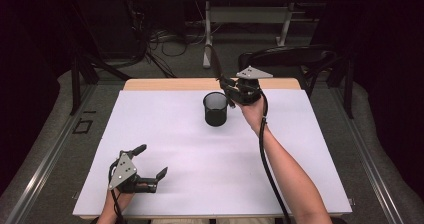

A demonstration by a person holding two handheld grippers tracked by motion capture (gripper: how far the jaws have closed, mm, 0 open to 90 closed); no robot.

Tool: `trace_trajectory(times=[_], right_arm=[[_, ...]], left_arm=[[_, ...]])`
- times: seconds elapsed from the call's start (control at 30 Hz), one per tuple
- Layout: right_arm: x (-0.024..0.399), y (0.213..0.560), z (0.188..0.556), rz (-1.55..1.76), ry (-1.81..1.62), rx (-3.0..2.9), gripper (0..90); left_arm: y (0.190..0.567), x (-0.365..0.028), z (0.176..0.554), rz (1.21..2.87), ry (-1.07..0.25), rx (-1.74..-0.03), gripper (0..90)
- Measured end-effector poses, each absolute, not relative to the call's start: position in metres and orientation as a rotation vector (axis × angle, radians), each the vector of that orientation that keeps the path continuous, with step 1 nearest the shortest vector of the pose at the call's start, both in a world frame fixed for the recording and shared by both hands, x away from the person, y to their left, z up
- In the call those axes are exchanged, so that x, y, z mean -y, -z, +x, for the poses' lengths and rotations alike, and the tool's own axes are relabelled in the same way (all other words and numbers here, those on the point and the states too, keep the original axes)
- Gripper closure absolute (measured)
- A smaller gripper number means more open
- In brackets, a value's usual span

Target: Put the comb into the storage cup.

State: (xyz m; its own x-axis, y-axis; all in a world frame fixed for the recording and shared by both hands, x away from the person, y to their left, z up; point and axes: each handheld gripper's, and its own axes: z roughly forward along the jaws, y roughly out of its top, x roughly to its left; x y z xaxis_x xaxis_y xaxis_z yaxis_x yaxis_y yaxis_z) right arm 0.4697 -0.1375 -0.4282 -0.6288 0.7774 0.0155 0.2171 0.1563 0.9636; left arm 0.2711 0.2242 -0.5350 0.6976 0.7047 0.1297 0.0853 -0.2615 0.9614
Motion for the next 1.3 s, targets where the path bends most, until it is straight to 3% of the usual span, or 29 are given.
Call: trace_trajectory(times=[1.3], right_arm=[[0.125,0.43,0.481,0.861,-1.556,-1.849,72.9]], left_arm=[[0.535,-0.224,0.271,1.763,-0.669,-0.631,0.8]])
